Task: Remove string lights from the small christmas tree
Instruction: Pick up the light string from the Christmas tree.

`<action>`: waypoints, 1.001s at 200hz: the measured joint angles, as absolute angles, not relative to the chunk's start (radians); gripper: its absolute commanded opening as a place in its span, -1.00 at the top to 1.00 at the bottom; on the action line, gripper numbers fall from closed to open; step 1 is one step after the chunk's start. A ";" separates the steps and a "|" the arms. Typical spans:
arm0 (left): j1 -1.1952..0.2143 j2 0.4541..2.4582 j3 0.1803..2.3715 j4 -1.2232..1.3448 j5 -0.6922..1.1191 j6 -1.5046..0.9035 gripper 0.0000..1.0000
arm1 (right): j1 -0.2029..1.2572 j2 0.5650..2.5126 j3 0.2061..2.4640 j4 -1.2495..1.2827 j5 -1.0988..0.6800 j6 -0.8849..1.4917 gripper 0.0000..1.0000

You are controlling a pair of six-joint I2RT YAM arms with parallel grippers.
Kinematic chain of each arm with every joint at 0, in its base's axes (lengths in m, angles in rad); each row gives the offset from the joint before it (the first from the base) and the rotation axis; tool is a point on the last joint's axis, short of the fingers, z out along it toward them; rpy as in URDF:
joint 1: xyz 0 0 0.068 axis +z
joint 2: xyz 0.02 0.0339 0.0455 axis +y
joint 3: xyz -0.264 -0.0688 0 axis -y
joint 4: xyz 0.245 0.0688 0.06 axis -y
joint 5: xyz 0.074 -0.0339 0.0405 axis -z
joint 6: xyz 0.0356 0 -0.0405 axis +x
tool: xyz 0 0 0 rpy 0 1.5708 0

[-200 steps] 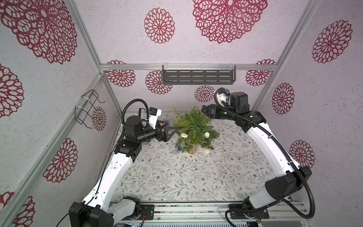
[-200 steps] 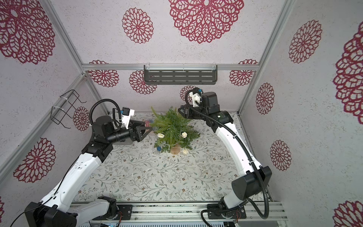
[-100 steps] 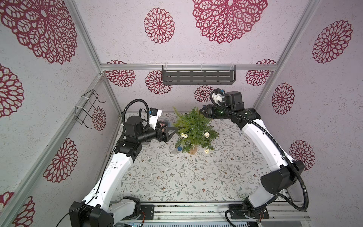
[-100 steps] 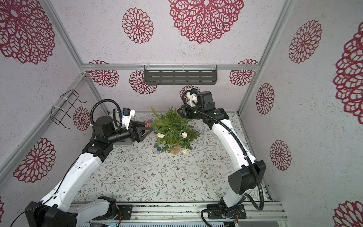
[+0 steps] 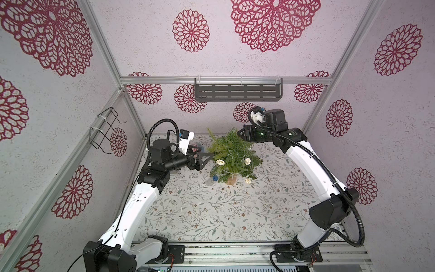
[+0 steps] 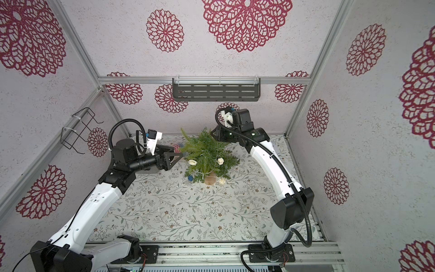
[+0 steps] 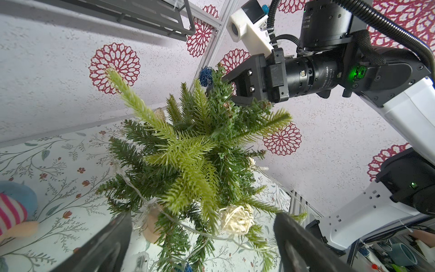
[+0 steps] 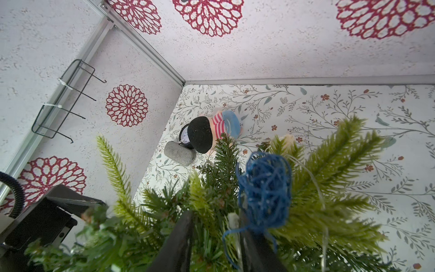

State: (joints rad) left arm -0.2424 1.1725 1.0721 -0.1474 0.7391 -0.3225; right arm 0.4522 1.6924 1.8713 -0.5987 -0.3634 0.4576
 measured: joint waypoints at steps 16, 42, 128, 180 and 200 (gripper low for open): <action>-0.242 1.172 1.072 -0.148 0.739 -0.321 -0.97 | 0.455 1.689 1.857 -0.572 -0.370 0.470 0.34; -0.242 1.172 1.072 -0.148 0.739 -0.322 -0.96 | 0.455 1.678 1.805 -0.511 -0.390 0.496 0.42; -0.242 1.172 1.072 -0.155 0.728 -0.321 -0.95 | 0.455 1.591 1.602 -0.279 -0.407 0.588 0.75; -0.242 1.172 1.072 -0.156 0.726 -0.322 -0.95 | 0.455 1.539 1.554 -0.209 -0.396 0.596 0.84; -0.242 1.172 1.072 -0.156 0.725 -0.322 -0.95 | 0.455 1.521 1.534 -0.186 -0.387 0.596 0.91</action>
State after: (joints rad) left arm -0.2424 1.1725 1.0721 -0.1562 0.7246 -0.3222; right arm 0.4553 1.5211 1.5345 -0.1860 -0.3874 0.5961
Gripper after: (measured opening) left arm 0.976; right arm 0.068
